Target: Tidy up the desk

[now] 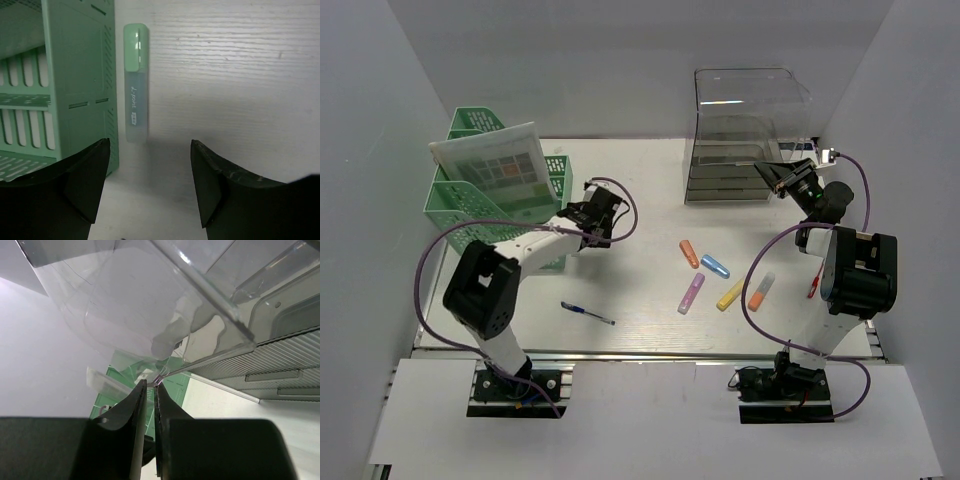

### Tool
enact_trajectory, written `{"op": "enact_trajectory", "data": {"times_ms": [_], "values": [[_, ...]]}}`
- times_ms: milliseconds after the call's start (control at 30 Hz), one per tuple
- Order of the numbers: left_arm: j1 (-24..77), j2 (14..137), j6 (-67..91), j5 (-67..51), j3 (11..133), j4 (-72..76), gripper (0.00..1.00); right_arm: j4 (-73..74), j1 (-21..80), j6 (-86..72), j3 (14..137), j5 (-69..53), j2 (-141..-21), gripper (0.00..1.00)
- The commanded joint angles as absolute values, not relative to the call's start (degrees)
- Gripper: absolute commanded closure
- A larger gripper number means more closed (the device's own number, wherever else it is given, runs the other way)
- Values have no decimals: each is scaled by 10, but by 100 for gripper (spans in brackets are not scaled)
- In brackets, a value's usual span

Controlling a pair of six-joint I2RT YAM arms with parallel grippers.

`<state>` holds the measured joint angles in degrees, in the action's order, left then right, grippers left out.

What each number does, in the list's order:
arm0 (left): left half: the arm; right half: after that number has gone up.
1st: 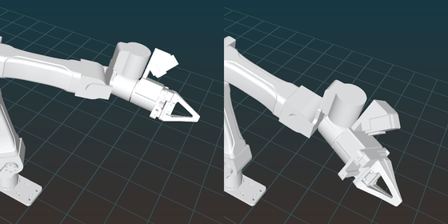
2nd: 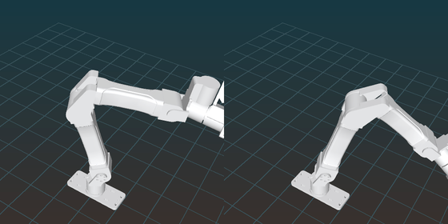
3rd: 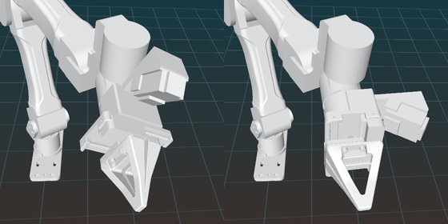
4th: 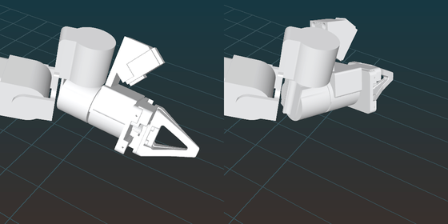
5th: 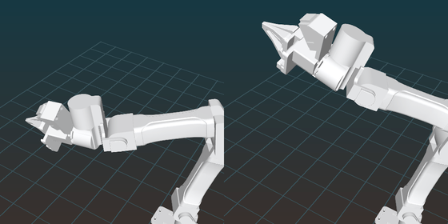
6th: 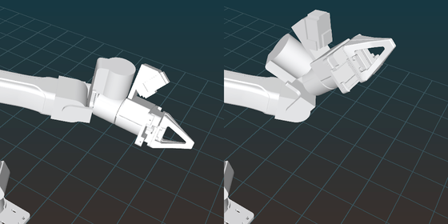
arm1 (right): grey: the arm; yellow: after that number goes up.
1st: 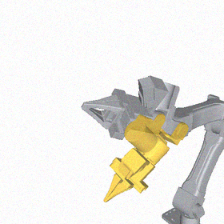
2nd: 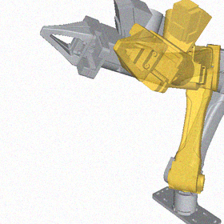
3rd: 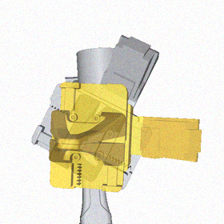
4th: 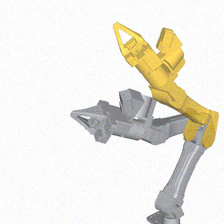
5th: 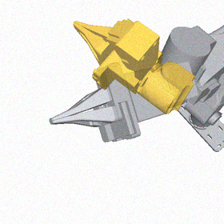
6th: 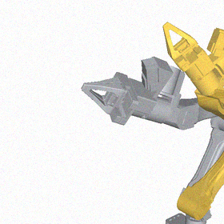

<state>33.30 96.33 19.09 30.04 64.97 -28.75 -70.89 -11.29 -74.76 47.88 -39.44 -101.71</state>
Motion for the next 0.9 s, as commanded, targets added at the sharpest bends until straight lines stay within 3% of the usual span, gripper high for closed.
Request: {"op": "enact_trajectory", "data": {"times_ms": [0,567,867], "values": [[337,977,220,386,690,-319,25,-784,-118,-744,487,-386,-991,94],[331,1090,249,382,730,-301,28,-801,-122,-756,486,-387,-992,94],[331,1068,246,375,724,-298,29,-802,-124,-755,484,-388,-993,94]]}}
